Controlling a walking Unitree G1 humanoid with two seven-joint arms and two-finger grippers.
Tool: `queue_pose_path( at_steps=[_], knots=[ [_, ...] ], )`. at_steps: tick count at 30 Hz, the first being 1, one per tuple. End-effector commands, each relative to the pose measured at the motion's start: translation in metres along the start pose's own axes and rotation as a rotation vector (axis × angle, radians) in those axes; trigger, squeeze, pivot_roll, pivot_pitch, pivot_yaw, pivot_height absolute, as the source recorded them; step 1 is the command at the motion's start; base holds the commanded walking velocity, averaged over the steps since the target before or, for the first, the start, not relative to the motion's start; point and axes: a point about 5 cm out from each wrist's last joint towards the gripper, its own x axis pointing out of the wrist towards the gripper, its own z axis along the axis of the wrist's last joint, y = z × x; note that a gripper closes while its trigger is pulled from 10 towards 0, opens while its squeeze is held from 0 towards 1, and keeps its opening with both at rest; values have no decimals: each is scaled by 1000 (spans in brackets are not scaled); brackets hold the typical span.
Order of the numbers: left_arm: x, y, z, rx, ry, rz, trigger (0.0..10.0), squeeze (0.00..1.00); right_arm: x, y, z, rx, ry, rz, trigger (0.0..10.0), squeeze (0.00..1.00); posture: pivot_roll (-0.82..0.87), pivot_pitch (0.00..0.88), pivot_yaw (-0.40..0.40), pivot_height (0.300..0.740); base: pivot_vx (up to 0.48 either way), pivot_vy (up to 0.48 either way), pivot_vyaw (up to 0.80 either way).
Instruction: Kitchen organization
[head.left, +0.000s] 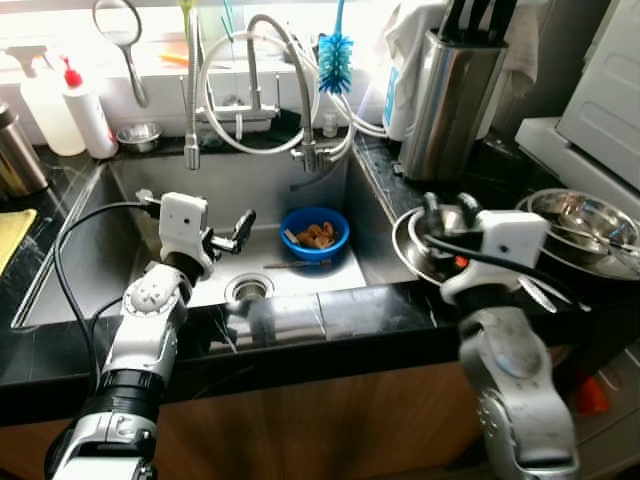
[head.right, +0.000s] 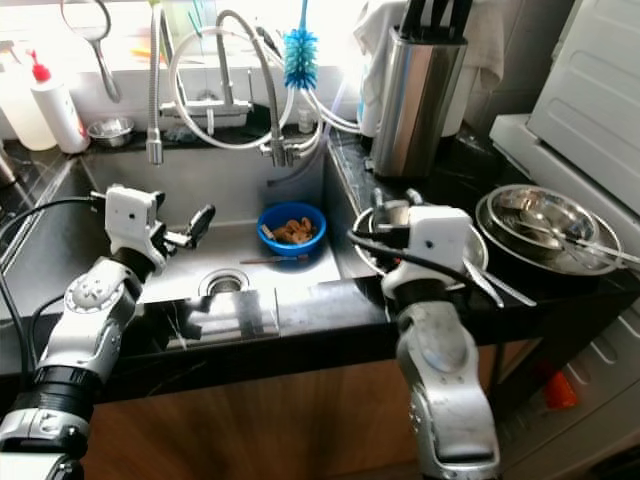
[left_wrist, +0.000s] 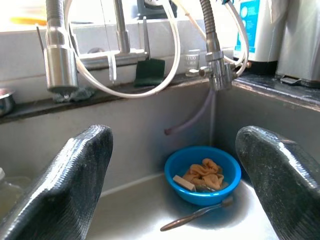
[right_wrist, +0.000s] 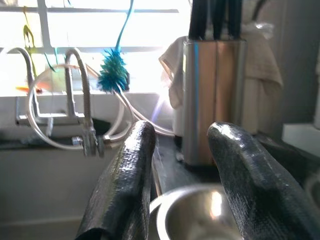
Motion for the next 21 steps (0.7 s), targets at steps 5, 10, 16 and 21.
queue_pose_path(
  at_steps=[5, 10, 16, 21],
  knots=[
    [0, -4, -5, 10, 17, -12, 10000, 0, -23, -30, -14, -39, 90, -172, 10000, 0, -76, 43, -26, 740, 0, 0, 0],
    [-1, -3, -6, 9, 21, -10, 10000, 0, -44, -50, -21, -68, 134, -286, 10000, 0, -76, 41, -29, 740, 0, 0, 0],
    [-2, -4, -8, 5, 24, -12, 10000, 0, -57, -61, -26, -60, 168, -354, 10000, 0, -79, 33, -27, 740, 0, 0, 0],
    [-2, -5, -9, 3, 26, -16, 10000, 0, -61, -62, -24, -47, 162, -387, 10000, 0, -78, 24, -26, 740, 0, 0, 0]
  ],
)
